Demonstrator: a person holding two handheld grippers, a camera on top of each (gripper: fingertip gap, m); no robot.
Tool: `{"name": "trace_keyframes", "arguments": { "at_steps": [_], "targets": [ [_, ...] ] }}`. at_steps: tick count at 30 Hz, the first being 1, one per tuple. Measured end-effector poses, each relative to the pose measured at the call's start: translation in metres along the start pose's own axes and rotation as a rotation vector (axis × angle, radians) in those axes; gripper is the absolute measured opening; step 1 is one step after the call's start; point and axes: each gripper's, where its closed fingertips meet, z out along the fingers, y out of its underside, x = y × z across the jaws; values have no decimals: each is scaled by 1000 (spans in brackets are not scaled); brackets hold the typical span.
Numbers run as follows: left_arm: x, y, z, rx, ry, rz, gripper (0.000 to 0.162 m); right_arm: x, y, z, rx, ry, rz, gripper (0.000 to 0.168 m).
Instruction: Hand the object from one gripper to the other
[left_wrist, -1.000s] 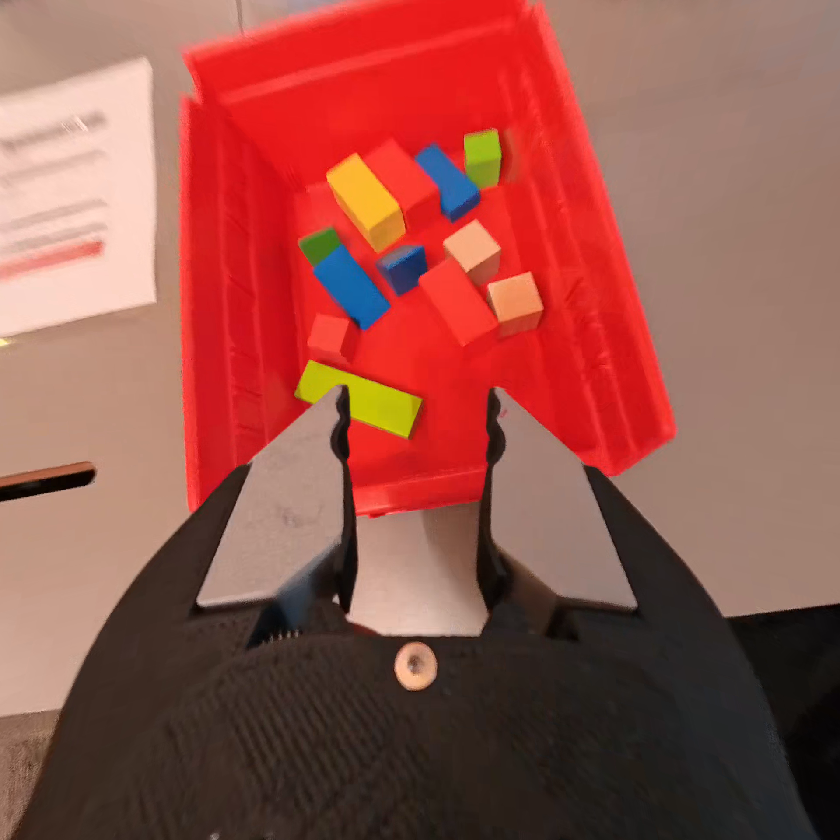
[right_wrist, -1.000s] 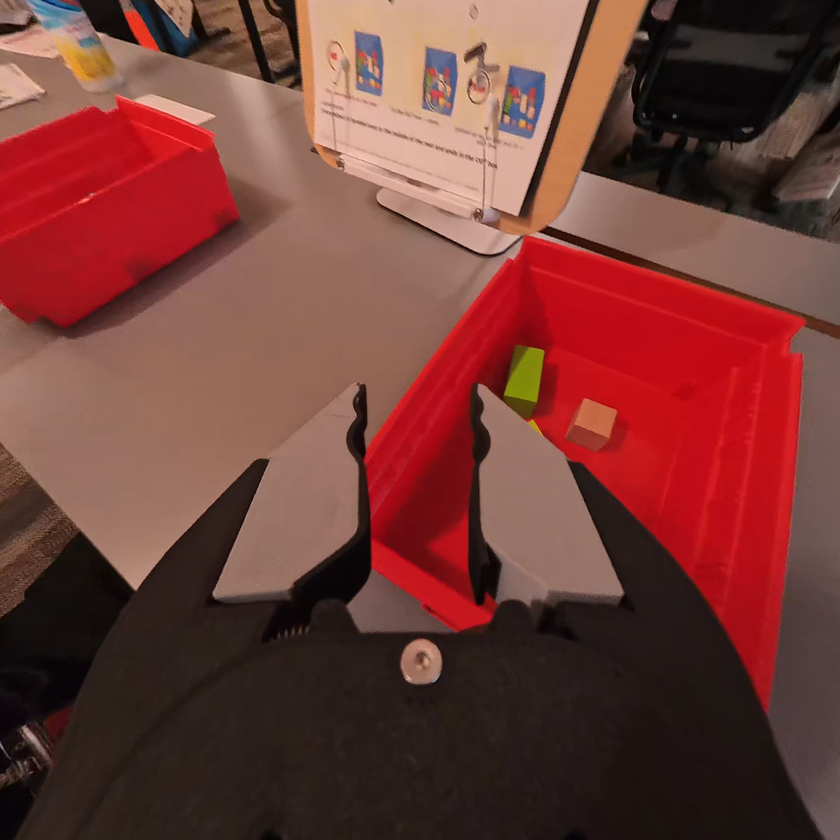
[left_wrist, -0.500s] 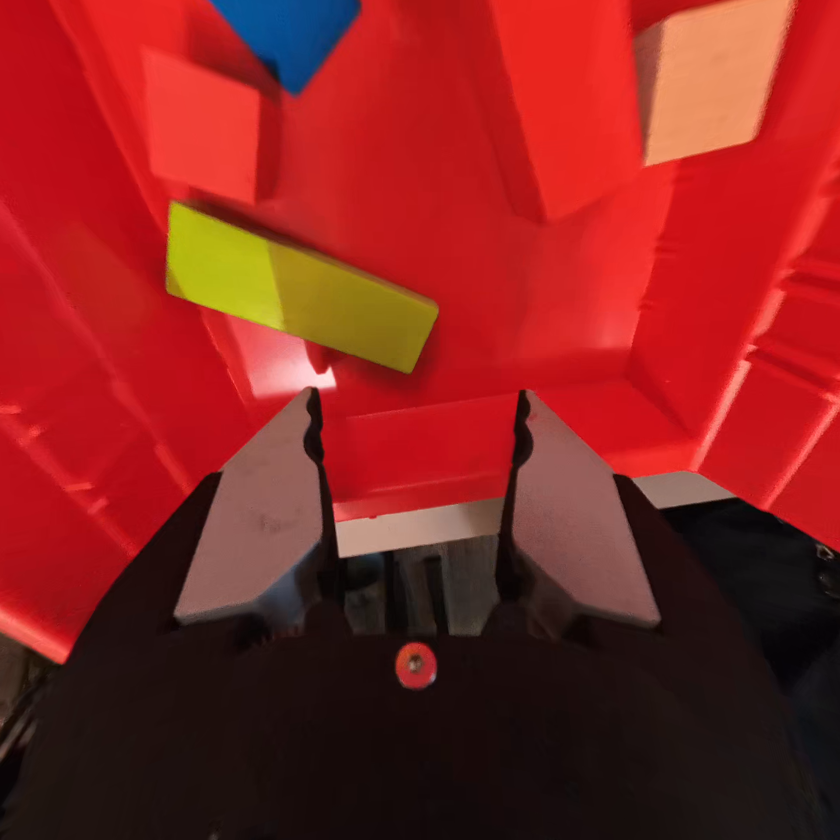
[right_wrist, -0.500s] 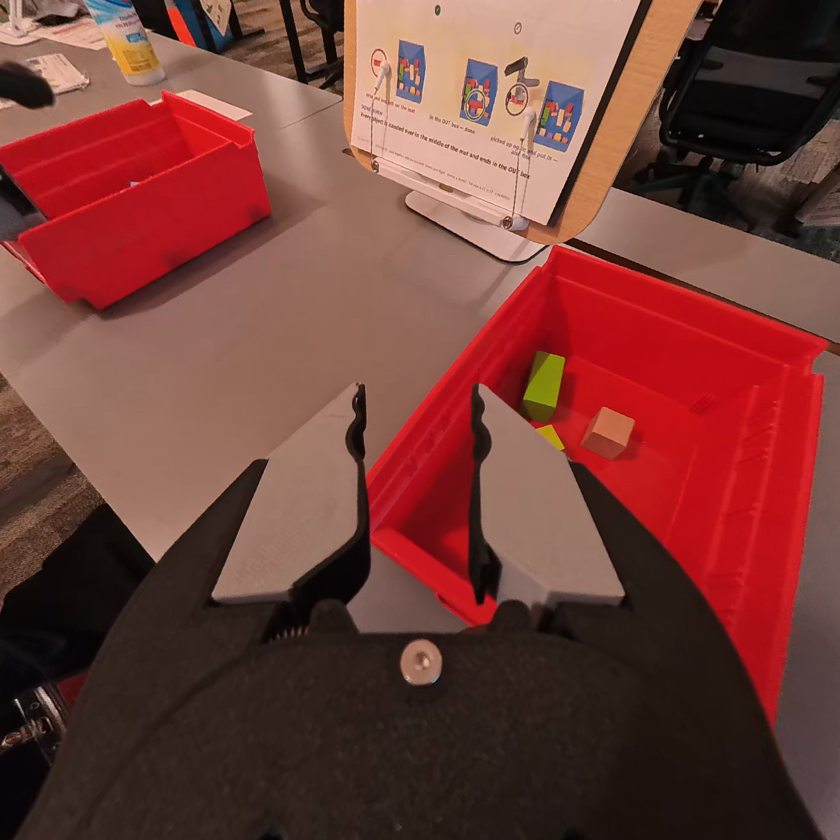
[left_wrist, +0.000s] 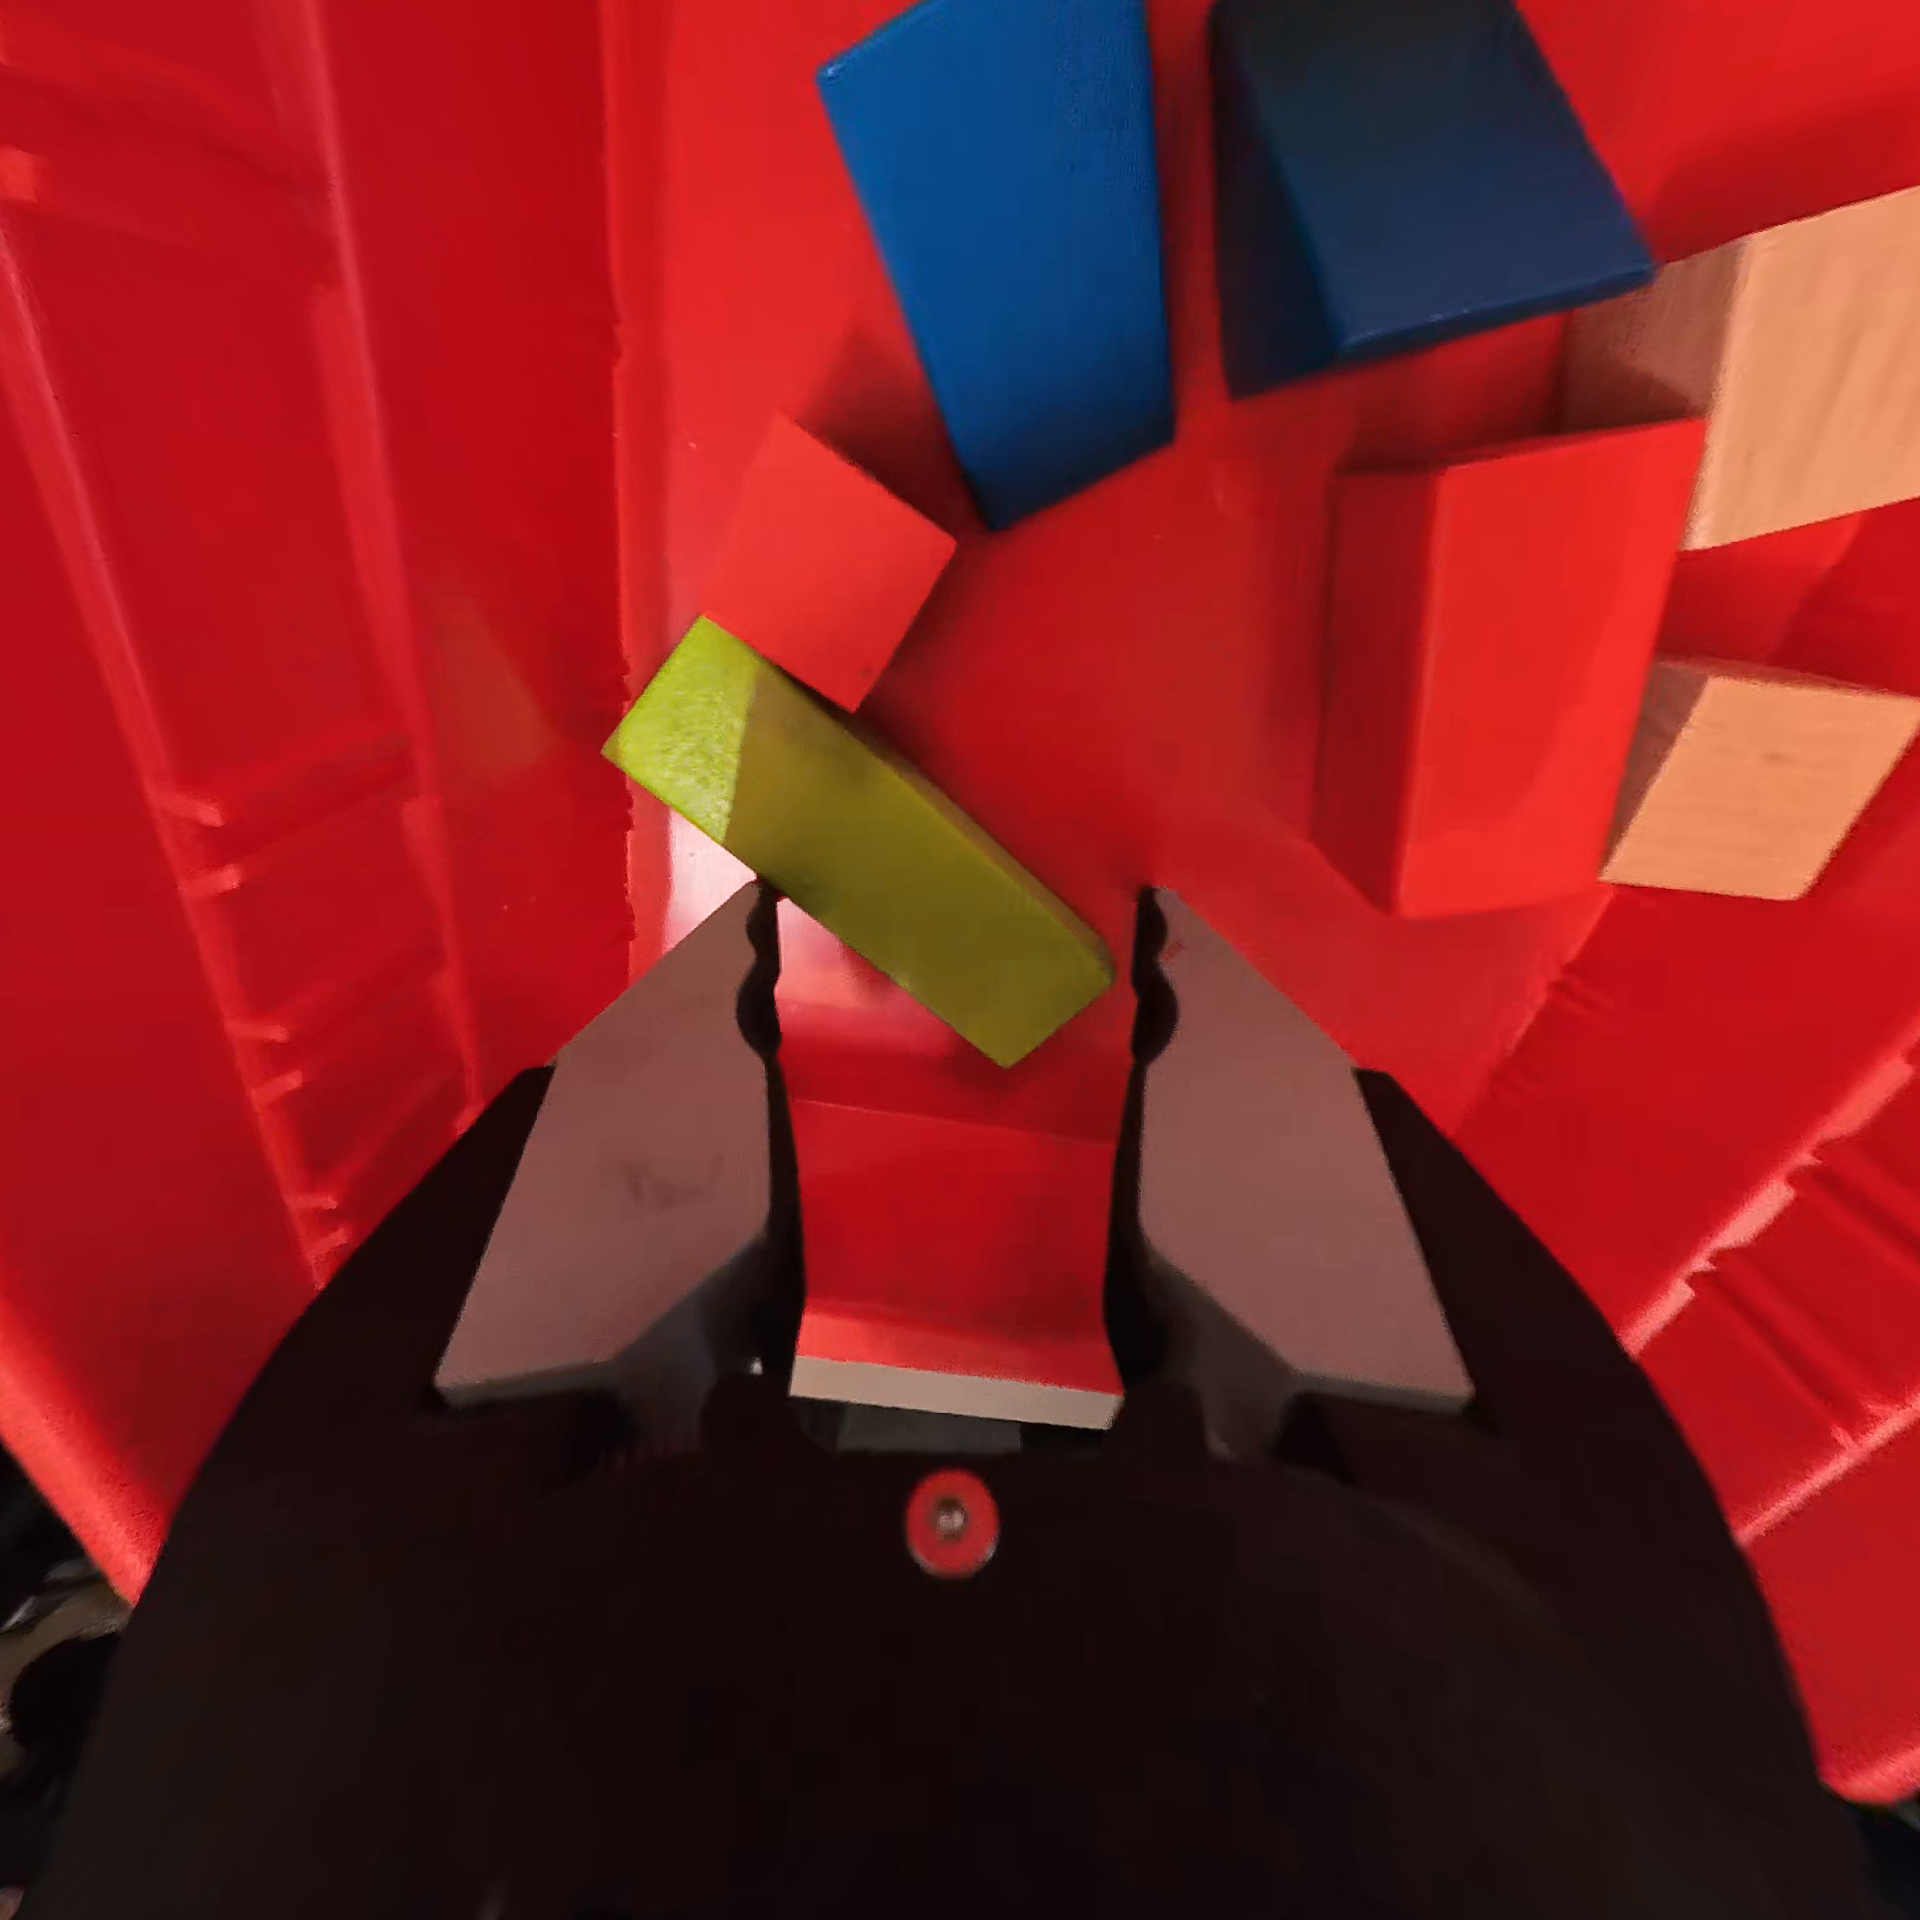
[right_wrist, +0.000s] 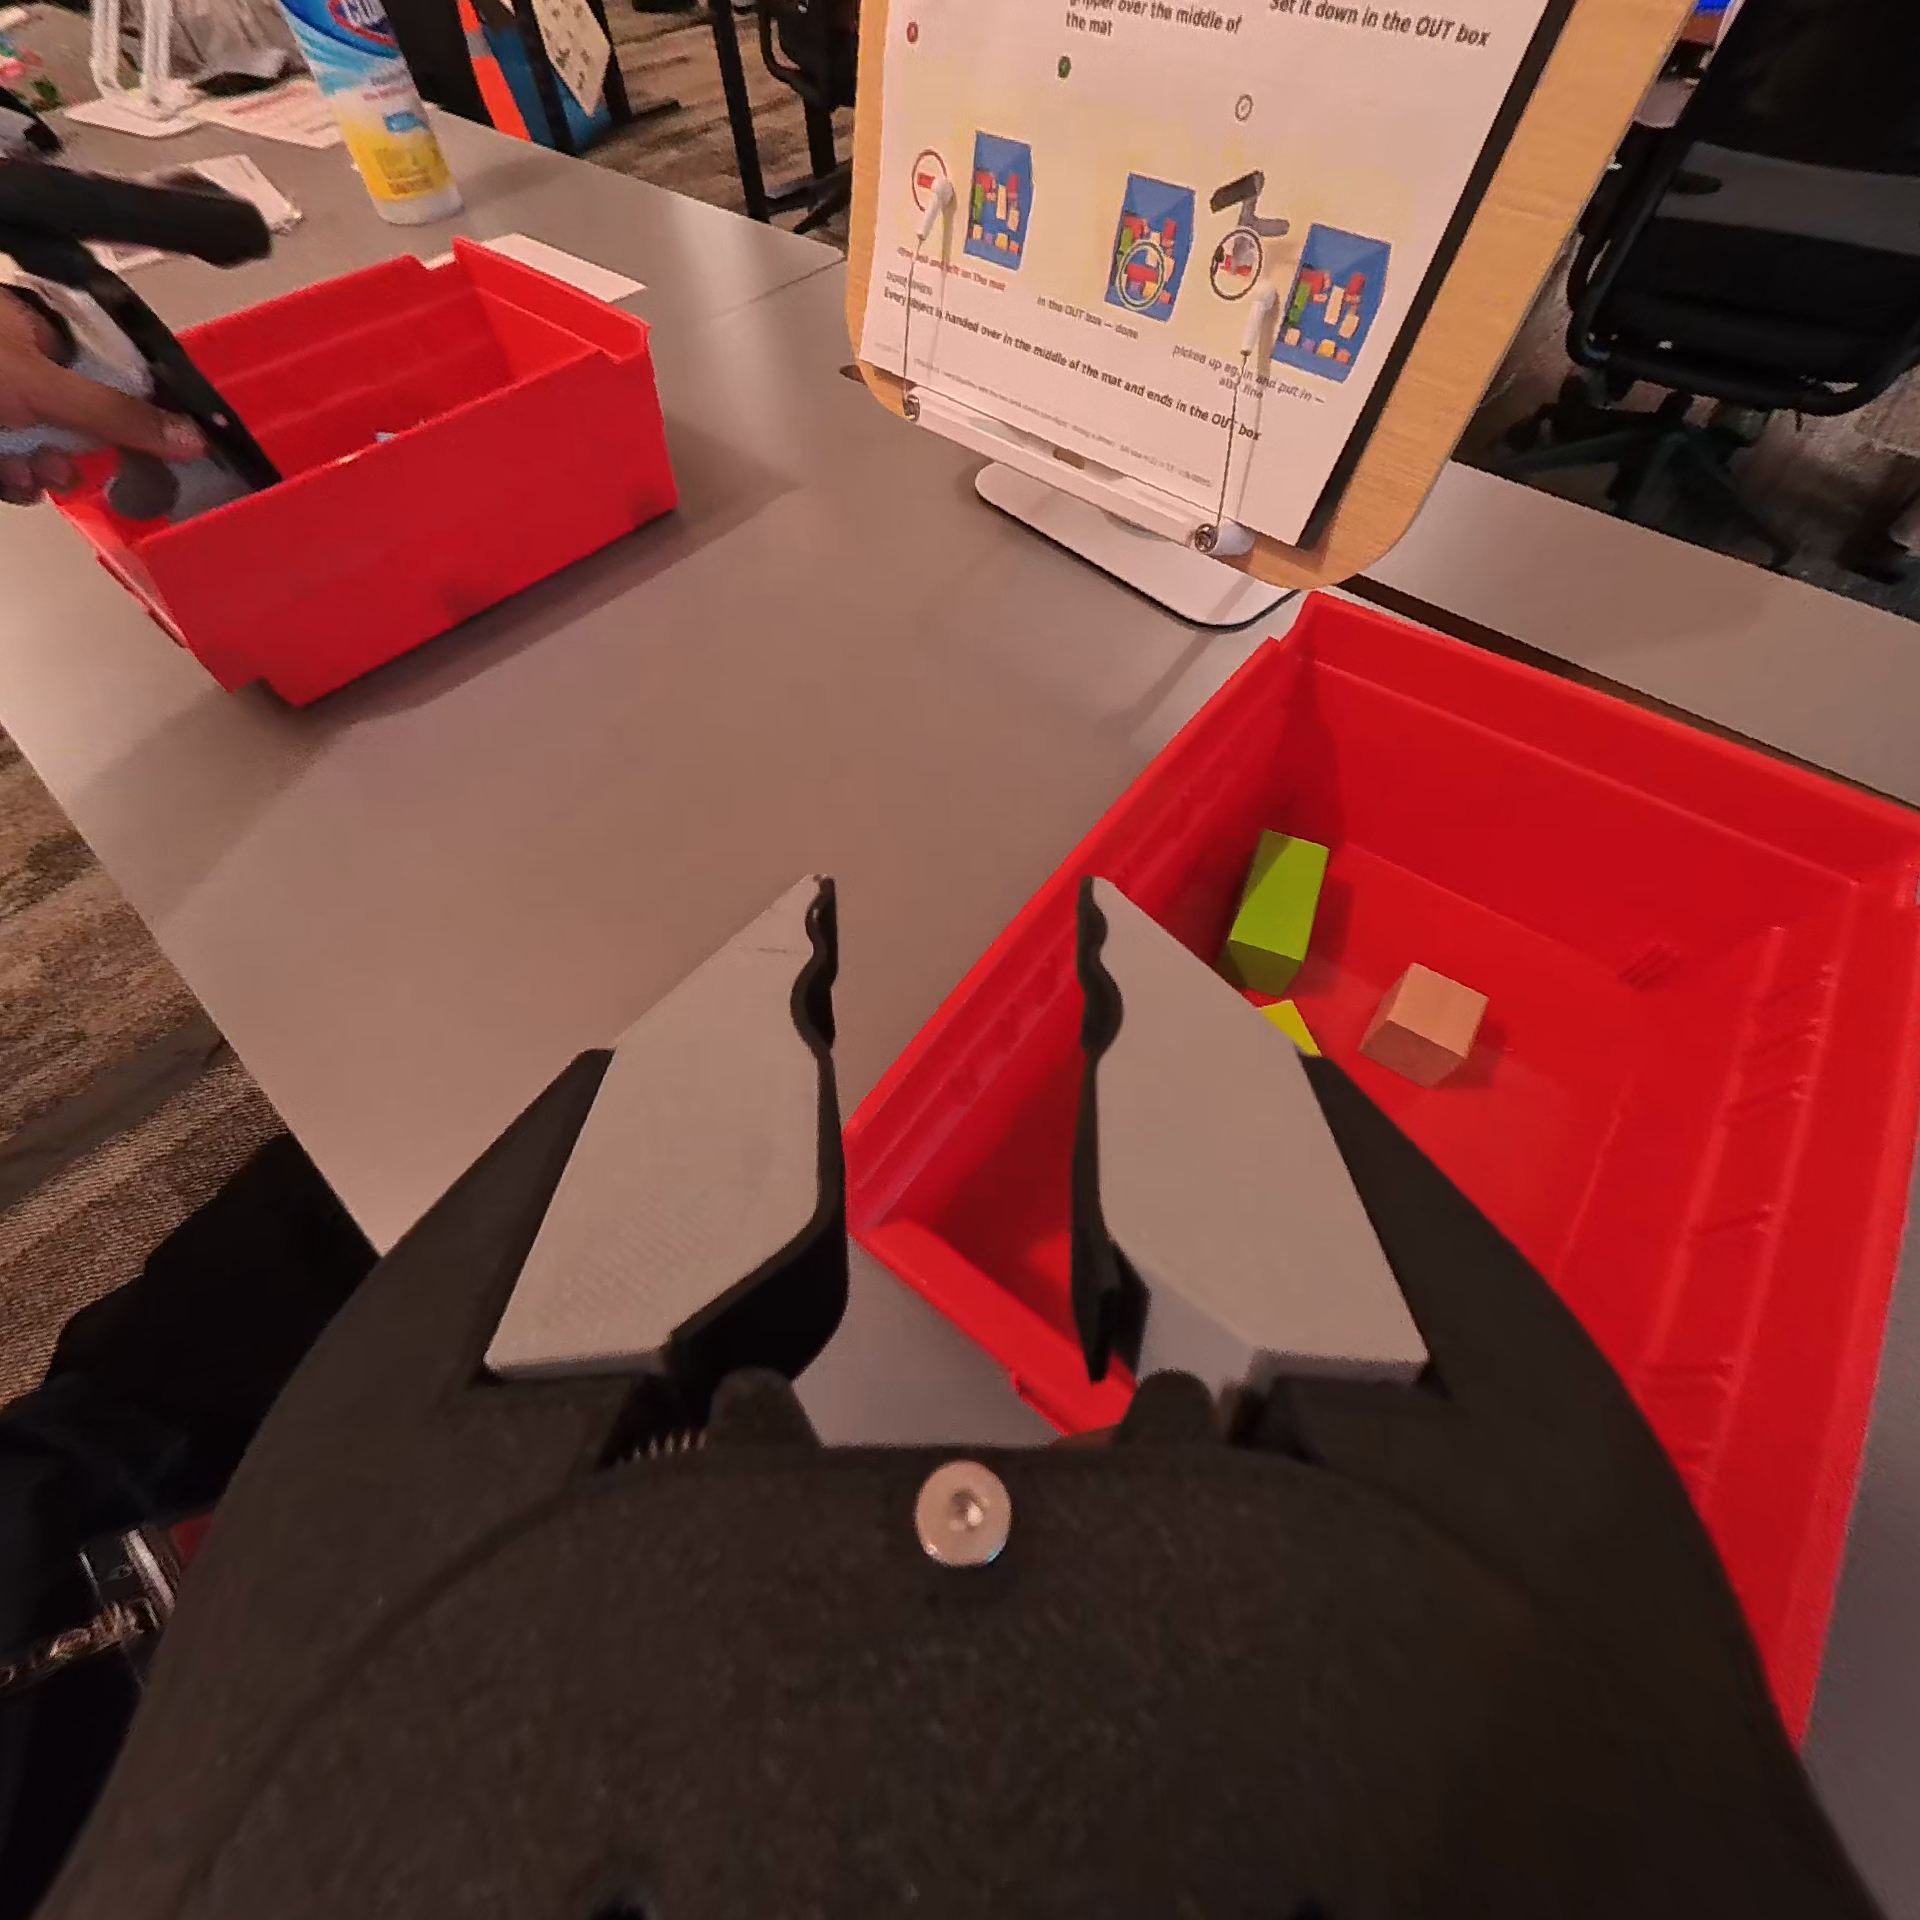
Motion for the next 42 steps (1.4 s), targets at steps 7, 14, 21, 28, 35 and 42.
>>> {"name": "trace_keyframes", "arguments": {
  "at_steps": [7, 14, 21, 28, 35, 42],
  "targets": [
    [17, -11, 0, 69, 4, 213, 48, -4, -2, -9, 15, -9, -17, 44],
    [15, 2, -1, 1, 3, 344, 45, -2, -5, -16, 40, -16, 3, 43],
    [0, -14, -1, 158, 13, 190, 34, -14, -2, -7, 5, -24, -40, 44],
    [0, -10, -4, 183, -85, 346, 32, -28, -2, -2, -9, -42, -80, 44],
    [4, -28, -52, 472, -365, 577, 32, -40, 1, 6, -22, -91, -84, 44],
    [139, 16, -167, 1035, 170, 699, 32, -88, -17, 13, 69, -304, -68, 44]
  ]
}}
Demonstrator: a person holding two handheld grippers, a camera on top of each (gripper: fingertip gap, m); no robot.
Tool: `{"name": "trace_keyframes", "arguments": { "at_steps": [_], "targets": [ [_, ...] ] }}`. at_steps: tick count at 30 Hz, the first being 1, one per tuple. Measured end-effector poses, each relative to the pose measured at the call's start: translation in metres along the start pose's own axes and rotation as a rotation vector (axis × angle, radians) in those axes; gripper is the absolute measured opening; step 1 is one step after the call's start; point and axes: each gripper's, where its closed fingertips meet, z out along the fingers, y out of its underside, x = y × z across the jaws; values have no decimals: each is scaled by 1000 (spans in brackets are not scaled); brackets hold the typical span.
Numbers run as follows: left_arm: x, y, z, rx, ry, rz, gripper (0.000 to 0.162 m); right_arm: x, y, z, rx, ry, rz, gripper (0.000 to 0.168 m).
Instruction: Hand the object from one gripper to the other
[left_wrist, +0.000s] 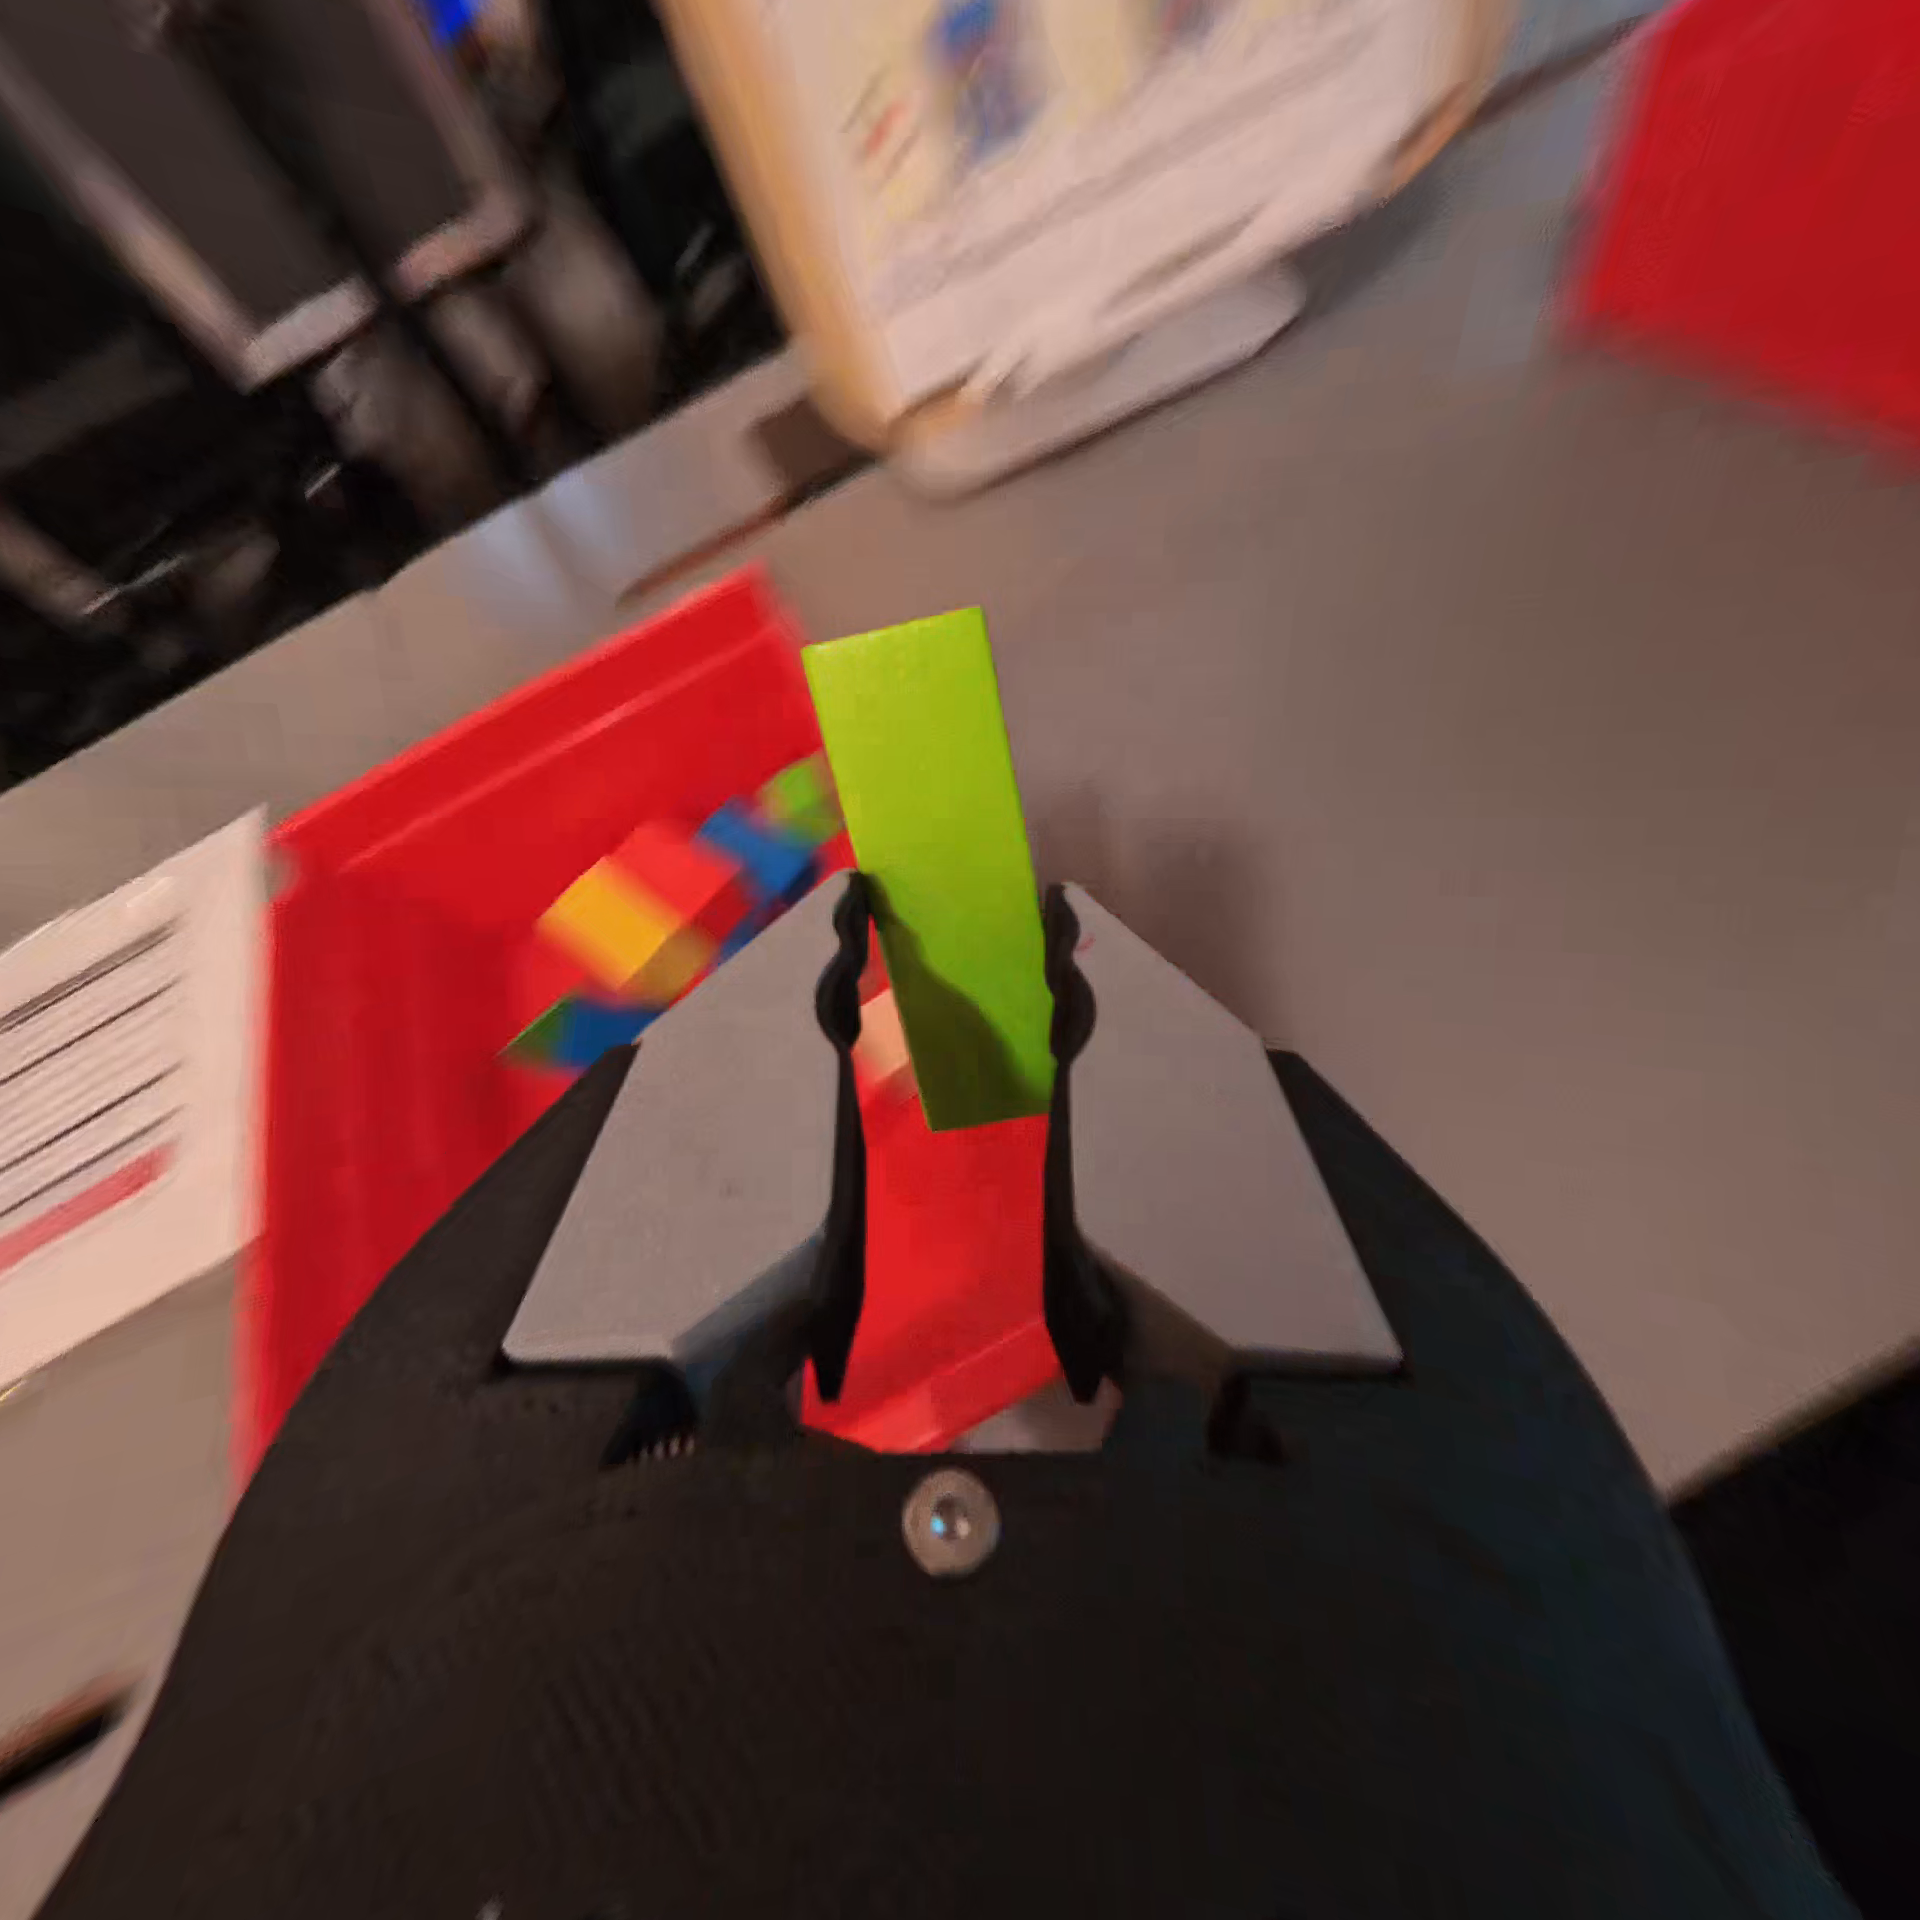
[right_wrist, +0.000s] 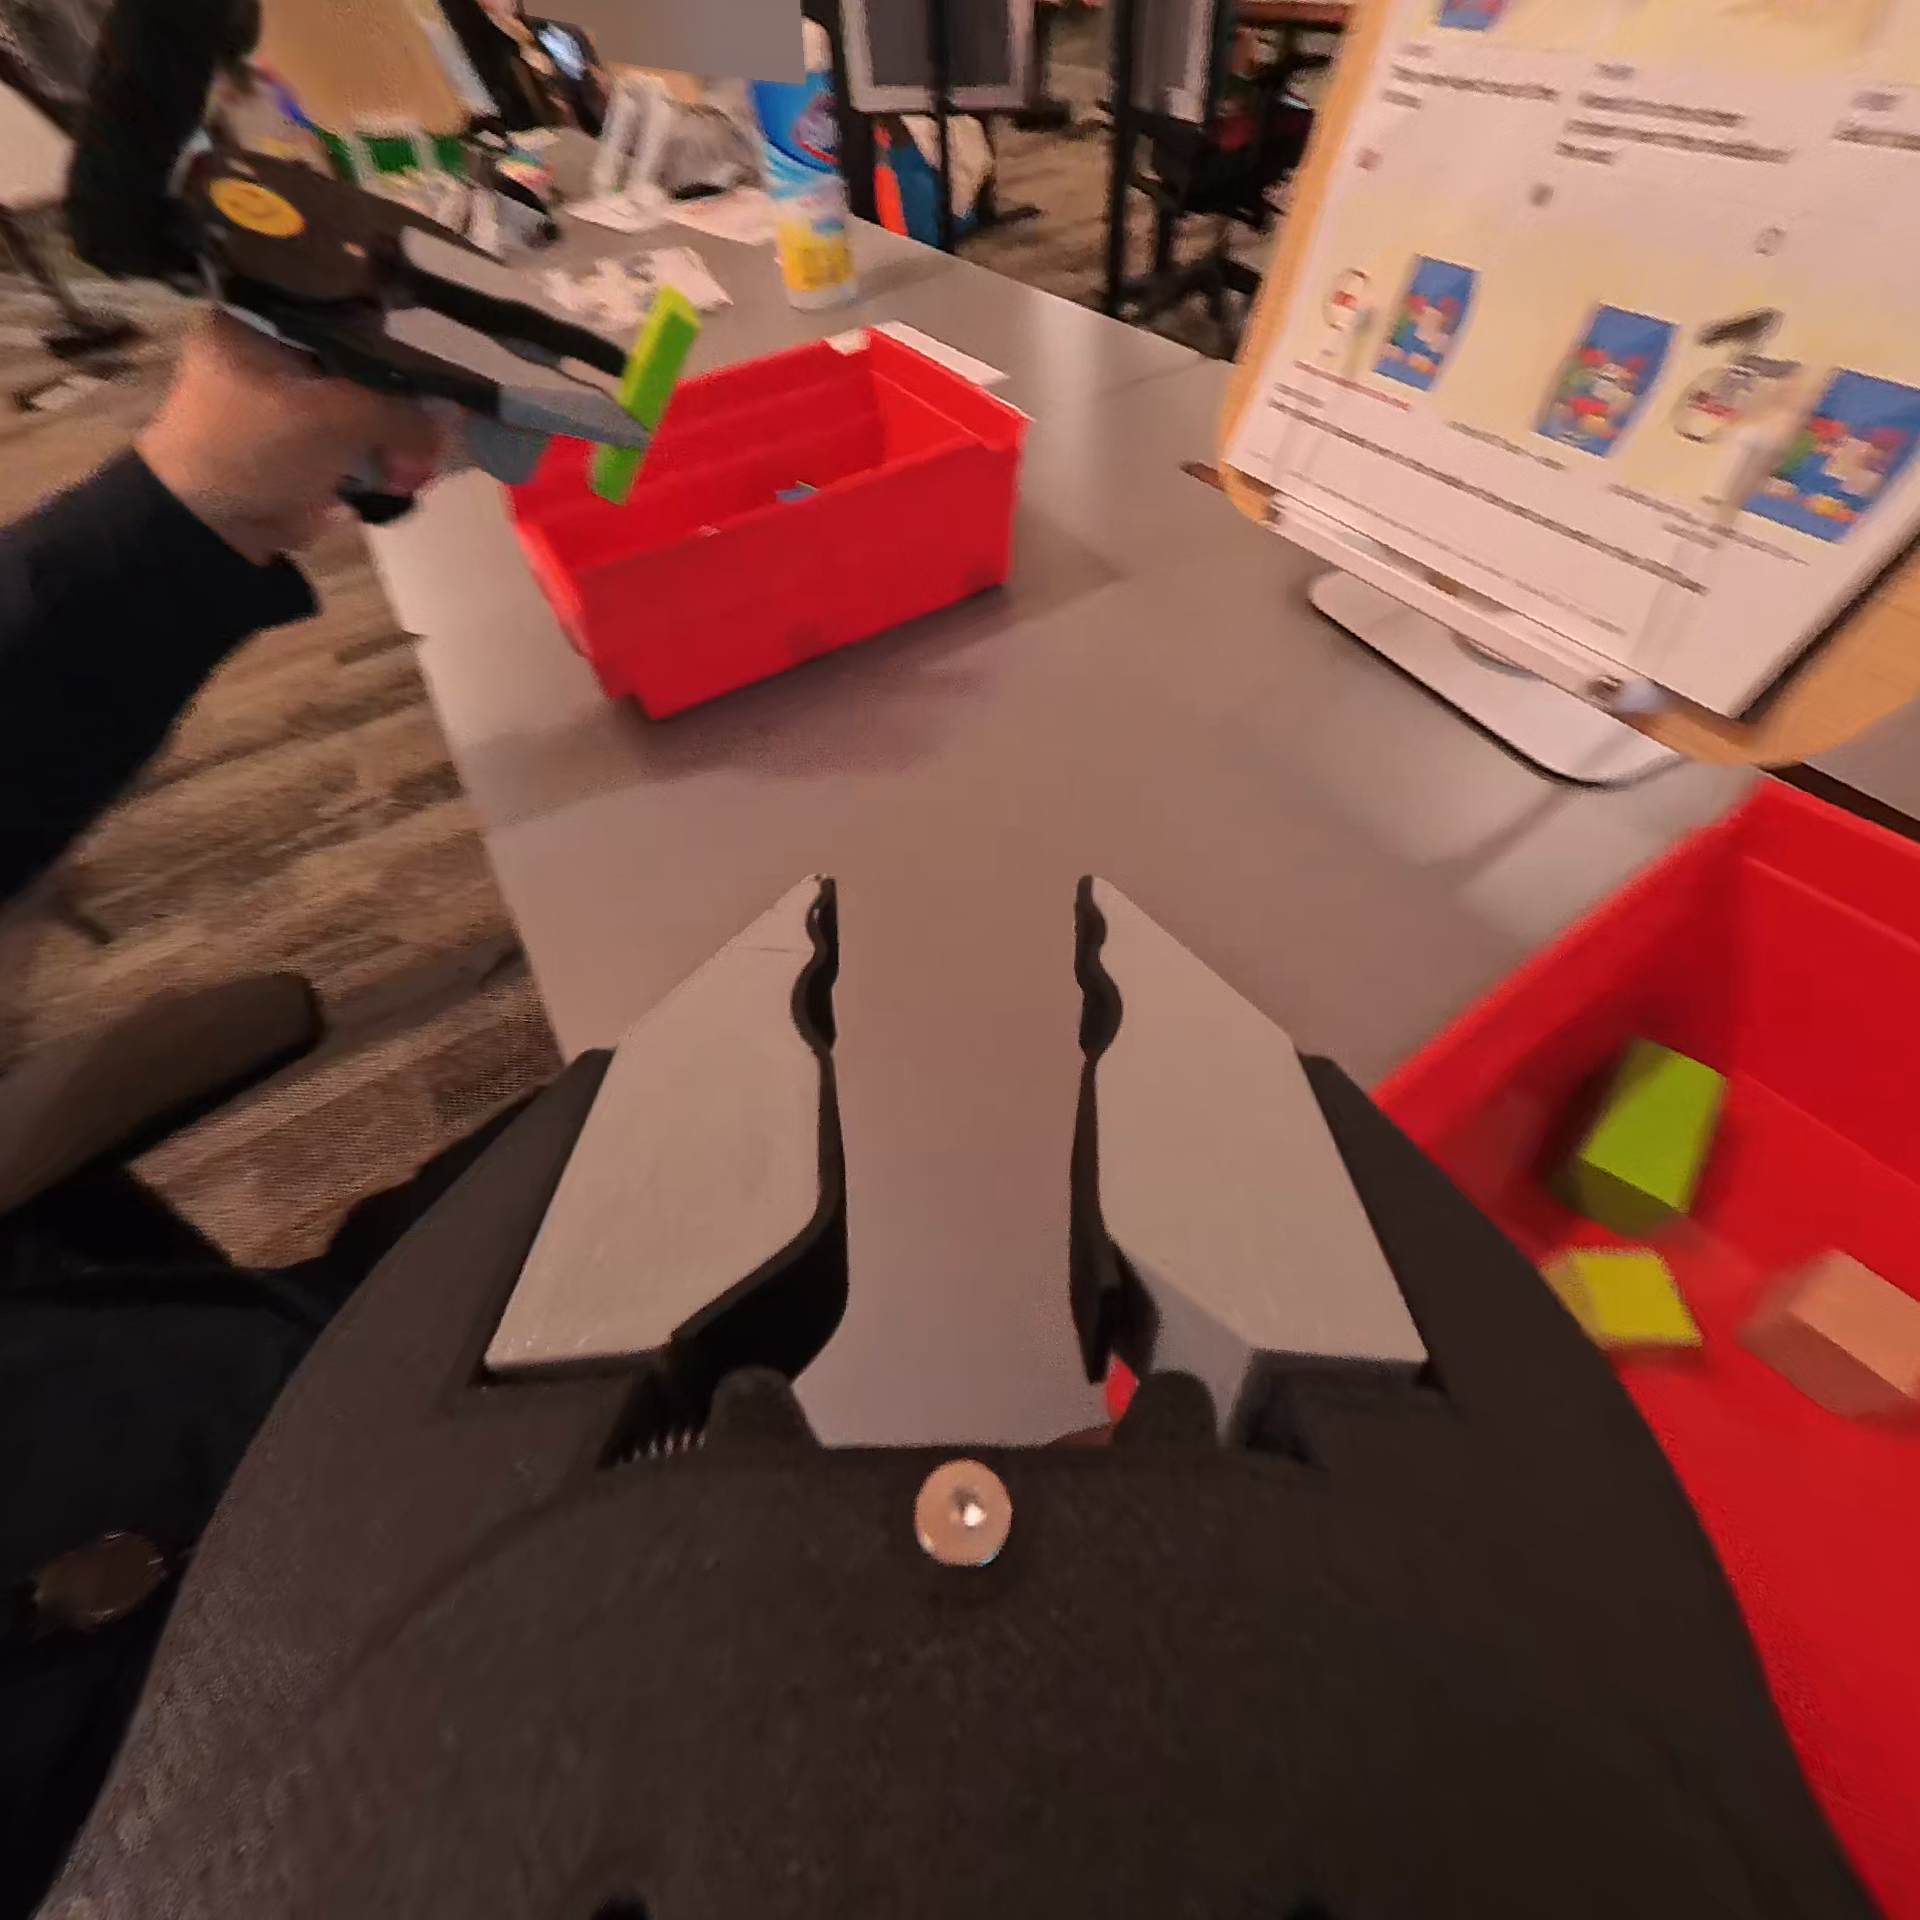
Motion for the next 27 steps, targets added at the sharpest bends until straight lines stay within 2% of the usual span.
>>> {"name": "trace_keyframes", "arguments": {
  "at_steps": [2, 5, 8, 11, 14, 19, 22, 27],
  "targets": [
    [57, -39, -21, 181, 197, -39, 32, -24, -8, 8, 41, -98, -5, 44],
    [141, -74, -52, 355, 489, -55, 32, -61, -19, 18, 100, -227, -13, 44],
    [209, -85, -71, 415, 699, -37, 32, -98, -28, 20, 148, -358, -15, 46],
    [255, -86, -79, 435, 812, -12, 32, -124, -36, 18, 197, -444, -16, 49],
    [280, -88, -88, 470, 892, -12, 32, -143, -39, 13, 219, -537, 14, 50],
    [294, -89, -91, 485, 972, -54, 32, -161, -39, 9, 220, -681, 78, 45],
    [298, -87, -88, 489, 973, -51, 32, -160, -35, 15, 202, -670, 70, 32],
    [295, -83, -73, 440, 979, -163, 30, -149, -30, 25, 168, -613, 97, 31]
  ]
}}
